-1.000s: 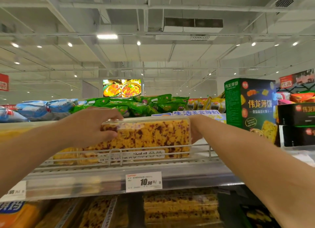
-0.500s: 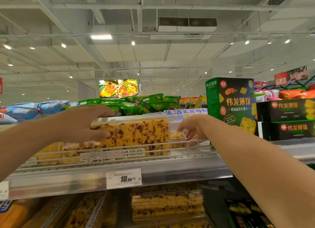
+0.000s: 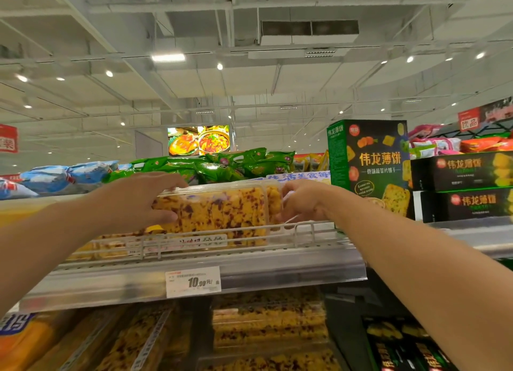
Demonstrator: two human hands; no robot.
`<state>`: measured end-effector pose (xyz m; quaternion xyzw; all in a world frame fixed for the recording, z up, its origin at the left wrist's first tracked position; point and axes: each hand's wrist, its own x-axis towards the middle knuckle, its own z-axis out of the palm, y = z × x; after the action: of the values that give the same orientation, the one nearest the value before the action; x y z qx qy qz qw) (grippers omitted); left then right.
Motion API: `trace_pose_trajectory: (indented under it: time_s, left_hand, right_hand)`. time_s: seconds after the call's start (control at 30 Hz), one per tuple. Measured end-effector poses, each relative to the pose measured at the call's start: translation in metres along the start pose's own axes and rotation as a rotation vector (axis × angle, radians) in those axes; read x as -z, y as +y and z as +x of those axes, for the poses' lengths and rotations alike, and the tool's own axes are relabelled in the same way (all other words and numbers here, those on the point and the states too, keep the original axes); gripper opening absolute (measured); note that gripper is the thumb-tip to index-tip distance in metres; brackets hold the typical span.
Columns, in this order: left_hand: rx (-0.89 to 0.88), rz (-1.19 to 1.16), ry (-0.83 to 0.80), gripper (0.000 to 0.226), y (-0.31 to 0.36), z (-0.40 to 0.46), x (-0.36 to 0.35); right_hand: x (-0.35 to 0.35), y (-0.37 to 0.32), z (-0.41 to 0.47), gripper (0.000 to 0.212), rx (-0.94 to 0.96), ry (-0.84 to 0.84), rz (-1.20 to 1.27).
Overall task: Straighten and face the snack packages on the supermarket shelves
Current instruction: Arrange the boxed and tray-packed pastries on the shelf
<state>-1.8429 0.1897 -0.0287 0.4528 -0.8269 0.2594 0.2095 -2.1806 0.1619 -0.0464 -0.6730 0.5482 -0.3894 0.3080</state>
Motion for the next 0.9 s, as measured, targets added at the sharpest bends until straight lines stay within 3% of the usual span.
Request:
trace_pose_trajectory:
  time_s: [0.2,0.33,0.5,0.6,0.67,0.9]
  left_hand:
    - [-0.038,-0.07,-0.005,0.053,0.004,-0.001,0.005]
    - [0.05,-0.166,-0.174,0.047,0.005,0.005,0.012]
    - [0.144,-0.202,-0.318,0.083,0.004,0.018,0.012]
    - [0.137,-0.175,-0.312,0.11,0.001,0.02,0.01]
    - [0.142,-0.143,-0.3,0.116,-0.003,0.02,0.008]
    - [0.167,-0.103,-0.258,0.094,-0.003,0.018,0.002]
  right_hand:
    - [-0.008,-0.002,-0.005,0.038,0.101,-0.123,-0.037]
    - [-0.013,-0.003,-0.002,0.038,0.119,-0.161,-0.041]
    - [-0.013,-0.003,-0.004,0.047,0.117,-0.175,-0.063]
    - [-0.011,-0.005,-0.008,0.057,0.112,-0.256,-0.018]
    - [-0.009,-0.006,-0.009,0.061,0.123,-0.3,-0.031]
    - [-0.008,0.0,-0.009,0.062,0.127,-0.314,-0.018]
